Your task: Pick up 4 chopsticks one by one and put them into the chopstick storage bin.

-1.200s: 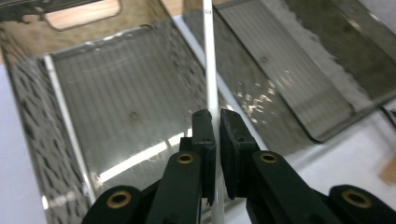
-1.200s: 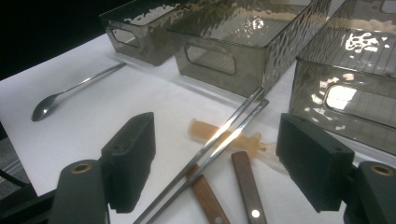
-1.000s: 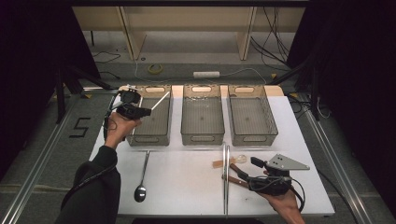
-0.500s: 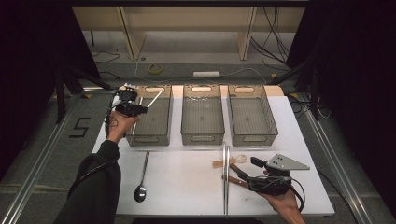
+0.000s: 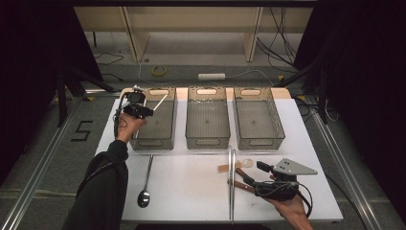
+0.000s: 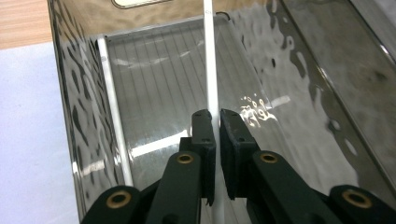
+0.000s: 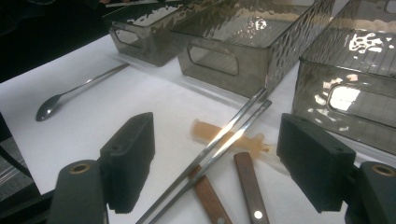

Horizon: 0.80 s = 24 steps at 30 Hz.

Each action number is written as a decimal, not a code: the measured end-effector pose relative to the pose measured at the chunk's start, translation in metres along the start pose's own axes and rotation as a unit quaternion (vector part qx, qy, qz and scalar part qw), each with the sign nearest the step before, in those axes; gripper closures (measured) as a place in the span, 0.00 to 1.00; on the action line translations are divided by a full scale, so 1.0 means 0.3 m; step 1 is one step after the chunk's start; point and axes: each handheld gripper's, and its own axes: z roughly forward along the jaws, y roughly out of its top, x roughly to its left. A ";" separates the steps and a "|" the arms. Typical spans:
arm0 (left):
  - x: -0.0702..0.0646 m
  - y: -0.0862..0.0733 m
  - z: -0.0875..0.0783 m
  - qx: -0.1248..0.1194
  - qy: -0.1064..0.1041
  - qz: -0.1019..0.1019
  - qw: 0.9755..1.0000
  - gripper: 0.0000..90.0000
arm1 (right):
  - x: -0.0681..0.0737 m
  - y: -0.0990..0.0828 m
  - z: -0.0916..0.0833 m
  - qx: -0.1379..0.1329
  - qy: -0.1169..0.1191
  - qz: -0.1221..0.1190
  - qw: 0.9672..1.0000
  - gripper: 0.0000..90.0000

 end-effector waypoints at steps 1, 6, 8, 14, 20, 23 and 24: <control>0.002 0.001 0.005 0.000 0.001 -0.004 1.000 0.94 | 0.000 0.000 -0.001 0.000 0.000 0.000 1.000 0.32; 0.018 -0.002 0.024 -0.004 0.002 -0.021 1.000 0.93 | -0.001 -0.001 0.001 0.000 0.001 0.000 1.000 0.32; 0.020 -0.007 0.027 -0.013 -0.002 -0.029 0.999 0.89 | -0.001 0.000 0.000 0.000 0.002 -0.001 1.000 0.32; 0.027 -0.009 0.002 -0.022 -0.084 -0.065 0.994 0.62 | 0.002 0.000 0.000 0.000 0.001 -0.001 1.000 0.32; -0.002 -0.009 -0.076 -0.016 -0.172 -0.071 0.982 0.46 | 0.000 0.000 0.001 0.000 0.000 0.000 1.000 0.32; -0.026 -0.012 -0.124 -0.014 -0.195 -0.064 0.979 0.42 | 0.001 0.000 0.001 0.000 -0.001 -0.001 1.000 0.32; -0.035 -0.014 -0.141 -0.014 -0.199 -0.060 0.978 0.41 | 0.001 0.000 0.001 0.000 -0.001 -0.001 1.000 0.32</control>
